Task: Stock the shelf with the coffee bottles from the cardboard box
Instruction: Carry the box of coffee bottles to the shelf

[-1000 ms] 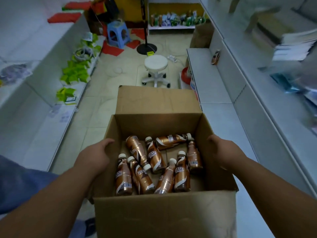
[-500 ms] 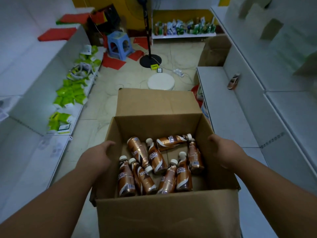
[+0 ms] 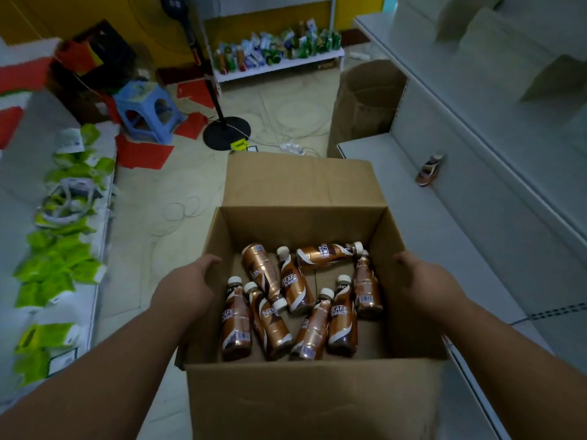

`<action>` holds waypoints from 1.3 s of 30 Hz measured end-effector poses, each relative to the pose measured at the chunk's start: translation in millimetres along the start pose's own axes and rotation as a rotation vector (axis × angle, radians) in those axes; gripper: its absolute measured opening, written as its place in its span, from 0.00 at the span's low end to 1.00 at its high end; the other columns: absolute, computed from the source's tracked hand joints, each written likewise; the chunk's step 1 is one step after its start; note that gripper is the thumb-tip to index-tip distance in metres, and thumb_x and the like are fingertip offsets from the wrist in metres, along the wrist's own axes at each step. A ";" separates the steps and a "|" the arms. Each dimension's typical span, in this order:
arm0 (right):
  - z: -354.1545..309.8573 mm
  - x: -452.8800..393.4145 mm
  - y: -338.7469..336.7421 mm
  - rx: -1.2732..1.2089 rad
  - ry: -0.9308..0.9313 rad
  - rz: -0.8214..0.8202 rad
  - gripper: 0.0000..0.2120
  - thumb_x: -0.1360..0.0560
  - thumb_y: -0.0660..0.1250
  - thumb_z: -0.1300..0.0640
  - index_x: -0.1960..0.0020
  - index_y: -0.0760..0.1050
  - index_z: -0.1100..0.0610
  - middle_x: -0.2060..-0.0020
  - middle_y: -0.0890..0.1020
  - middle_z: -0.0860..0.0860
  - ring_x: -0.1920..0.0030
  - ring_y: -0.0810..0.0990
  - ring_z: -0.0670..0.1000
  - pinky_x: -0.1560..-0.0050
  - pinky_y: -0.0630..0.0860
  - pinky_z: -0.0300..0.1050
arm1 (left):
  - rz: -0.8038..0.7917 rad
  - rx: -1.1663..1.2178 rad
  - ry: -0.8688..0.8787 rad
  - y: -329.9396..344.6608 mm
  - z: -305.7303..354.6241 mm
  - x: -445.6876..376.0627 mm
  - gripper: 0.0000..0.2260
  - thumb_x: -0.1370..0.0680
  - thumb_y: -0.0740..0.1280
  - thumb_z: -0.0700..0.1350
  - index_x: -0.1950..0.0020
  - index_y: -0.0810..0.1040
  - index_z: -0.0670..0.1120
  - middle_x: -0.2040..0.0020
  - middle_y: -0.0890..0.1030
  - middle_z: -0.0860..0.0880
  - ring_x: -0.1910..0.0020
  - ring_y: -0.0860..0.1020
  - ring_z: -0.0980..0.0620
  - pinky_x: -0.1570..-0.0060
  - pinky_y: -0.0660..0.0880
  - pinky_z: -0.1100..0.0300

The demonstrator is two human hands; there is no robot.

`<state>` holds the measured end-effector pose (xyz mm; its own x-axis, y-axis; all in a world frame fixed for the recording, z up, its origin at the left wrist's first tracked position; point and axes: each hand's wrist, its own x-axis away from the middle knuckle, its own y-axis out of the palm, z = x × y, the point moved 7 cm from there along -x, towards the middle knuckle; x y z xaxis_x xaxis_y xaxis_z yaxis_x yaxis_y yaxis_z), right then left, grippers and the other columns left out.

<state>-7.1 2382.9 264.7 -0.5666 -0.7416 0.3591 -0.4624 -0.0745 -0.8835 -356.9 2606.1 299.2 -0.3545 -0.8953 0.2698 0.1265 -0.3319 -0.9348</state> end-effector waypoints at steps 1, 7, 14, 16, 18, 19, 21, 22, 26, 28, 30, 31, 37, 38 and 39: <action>-0.1 -19.4 0.4 -0.001 0.020 0.007 0.31 0.29 0.65 0.60 0.27 0.62 0.51 0.45 0.81 0.60 0.48 0.79 0.60 0.54 0.75 0.48 | -0.003 -0.014 0.015 0.0 7.3 -25.9 0.28 0.26 0.65 0.37 0.30 0.67 0.58 0.45 0.81 0.46 0.55 0.79 0.49 0.63 0.73 0.60; 0.5 -128.8 17.6 -0.031 0.122 0.030 0.32 0.29 0.62 0.64 0.27 0.60 0.51 0.52 0.81 0.62 0.54 0.80 0.61 0.58 0.75 0.49 | -0.014 -0.111 0.129 18.6 39.1 -166.5 0.27 0.27 0.66 0.38 0.30 0.67 0.56 0.51 0.82 0.45 0.60 0.78 0.48 0.65 0.75 0.57; -5.0 -167.3 50.2 -0.125 0.328 0.085 0.29 0.29 0.65 0.61 0.30 0.62 0.49 0.55 0.81 0.59 0.58 0.79 0.60 0.63 0.70 0.46 | -0.099 -0.176 0.335 44.6 64.5 -282.1 0.27 0.27 0.66 0.39 0.30 0.66 0.56 0.57 0.81 0.47 0.64 0.77 0.49 0.69 0.73 0.59; -6.5 -163.5 72.7 -0.153 0.417 0.091 0.29 0.29 0.65 0.60 0.30 0.62 0.47 0.54 0.81 0.58 0.58 0.79 0.59 0.63 0.71 0.46 | -0.136 -0.173 0.405 58.0 70.3 -309.3 0.26 0.25 0.65 0.39 0.30 0.66 0.56 0.55 0.82 0.46 0.62 0.79 0.48 0.65 0.76 0.56; -5.2 -156.9 99.1 -0.193 0.521 0.100 0.30 0.29 0.66 0.59 0.30 0.62 0.47 0.52 0.82 0.59 0.56 0.80 0.60 0.61 0.73 0.46 | -0.183 -0.186 0.488 78.2 78.5 -334.8 0.25 0.25 0.65 0.39 0.30 0.66 0.55 0.51 0.82 0.46 0.58 0.80 0.46 0.62 0.77 0.54; -4.8 -153.0 114.6 -0.209 0.569 0.091 0.30 0.29 0.66 0.58 0.29 0.61 0.47 0.51 0.82 0.59 0.55 0.81 0.61 0.60 0.75 0.48 | -0.209 -0.189 0.524 90.0 82.2 -345.8 0.25 0.25 0.65 0.40 0.30 0.67 0.56 0.50 0.82 0.45 0.57 0.80 0.45 0.61 0.77 0.53; -3.7 -144.1 146.8 -0.235 0.652 0.081 0.31 0.28 0.65 0.58 0.28 0.60 0.47 0.53 0.82 0.60 0.56 0.80 0.61 0.59 0.77 0.50 | -0.249 -0.214 0.593 115.4 89.6 -362.5 0.22 0.24 0.65 0.43 0.32 0.66 0.57 0.50 0.81 0.46 0.57 0.79 0.46 0.60 0.78 0.53; -2.2 -139.4 162.3 -0.240 0.692 0.087 0.31 0.28 0.66 0.59 0.27 0.59 0.47 0.53 0.81 0.59 0.58 0.80 0.59 0.60 0.76 0.49 | -0.267 -0.238 0.634 130.2 93.5 -367.6 0.21 0.24 0.65 0.45 0.32 0.66 0.58 0.50 0.80 0.47 0.57 0.79 0.46 0.60 0.78 0.53; 9.5 -118.9 234.2 -0.294 0.857 0.086 0.32 0.27 0.67 0.61 0.27 0.58 0.47 0.60 0.77 0.54 0.64 0.76 0.52 0.67 0.71 0.45 | -0.333 -0.321 0.776 200.6 103.7 -379.4 0.22 0.25 0.65 0.44 0.34 0.66 0.59 0.52 0.80 0.47 0.58 0.79 0.46 0.60 0.78 0.54; 19.2 -107.0 275.7 -0.316 0.928 0.094 0.32 0.27 0.66 0.61 0.27 0.57 0.47 0.63 0.75 0.51 0.66 0.75 0.52 0.68 0.70 0.45 | -0.379 -0.364 0.825 243.2 102.8 -379.0 0.21 0.25 0.64 0.44 0.35 0.67 0.60 0.54 0.79 0.47 0.59 0.78 0.46 0.61 0.76 0.55; 27.7 -95.3 319.0 -0.320 0.986 0.114 0.31 0.26 0.65 0.61 0.28 0.57 0.46 0.64 0.74 0.51 0.66 0.75 0.52 0.68 0.71 0.46 | -0.411 -0.400 0.873 288.4 99.2 -377.8 0.20 0.24 0.63 0.43 0.35 0.67 0.60 0.58 0.78 0.49 0.63 0.76 0.48 0.65 0.72 0.56; 31.9 -89.3 341.5 -0.330 1.016 0.125 0.31 0.26 0.65 0.61 0.29 0.57 0.46 0.65 0.74 0.51 0.67 0.75 0.51 0.68 0.72 0.46 | -0.421 -0.421 0.902 311.1 97.4 -376.4 0.21 0.25 0.63 0.42 0.35 0.68 0.60 0.60 0.76 0.50 0.65 0.74 0.49 0.67 0.70 0.58; 70.7 -73.1 481.0 -0.371 1.167 0.159 0.28 0.28 0.63 0.59 0.31 0.58 0.45 0.66 0.74 0.51 0.67 0.75 0.54 0.65 0.77 0.52 | -0.512 -0.449 1.029 458.8 99.0 -369.7 0.17 0.24 0.61 0.44 0.36 0.70 0.59 0.53 0.78 0.45 0.58 0.77 0.42 0.61 0.75 0.52; 79.2 -73.9 502.7 -0.372 1.186 0.165 0.28 0.28 0.63 0.59 0.31 0.58 0.45 0.67 0.73 0.50 0.67 0.75 0.54 0.65 0.76 0.51 | -0.505 -0.454 1.047 482.7 100.5 -367.9 0.18 0.24 0.61 0.43 0.36 0.69 0.59 0.53 0.77 0.45 0.58 0.77 0.42 0.60 0.74 0.52; 88.0 -75.3 523.2 -0.373 1.206 0.171 0.28 0.28 0.64 0.59 0.31 0.58 0.45 0.68 0.72 0.50 0.68 0.74 0.54 0.65 0.75 0.50 | -0.494 -0.461 1.064 505.4 101.5 -366.6 0.19 0.24 0.61 0.43 0.35 0.69 0.58 0.53 0.77 0.44 0.58 0.77 0.42 0.61 0.74 0.53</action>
<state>-146.4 2341.1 -251.0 -0.8053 0.3650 0.4673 -0.3741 0.2987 -0.8780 -68.9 2736.4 -248.7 -0.8679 0.0482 0.4944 -0.4908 -0.2358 -0.8387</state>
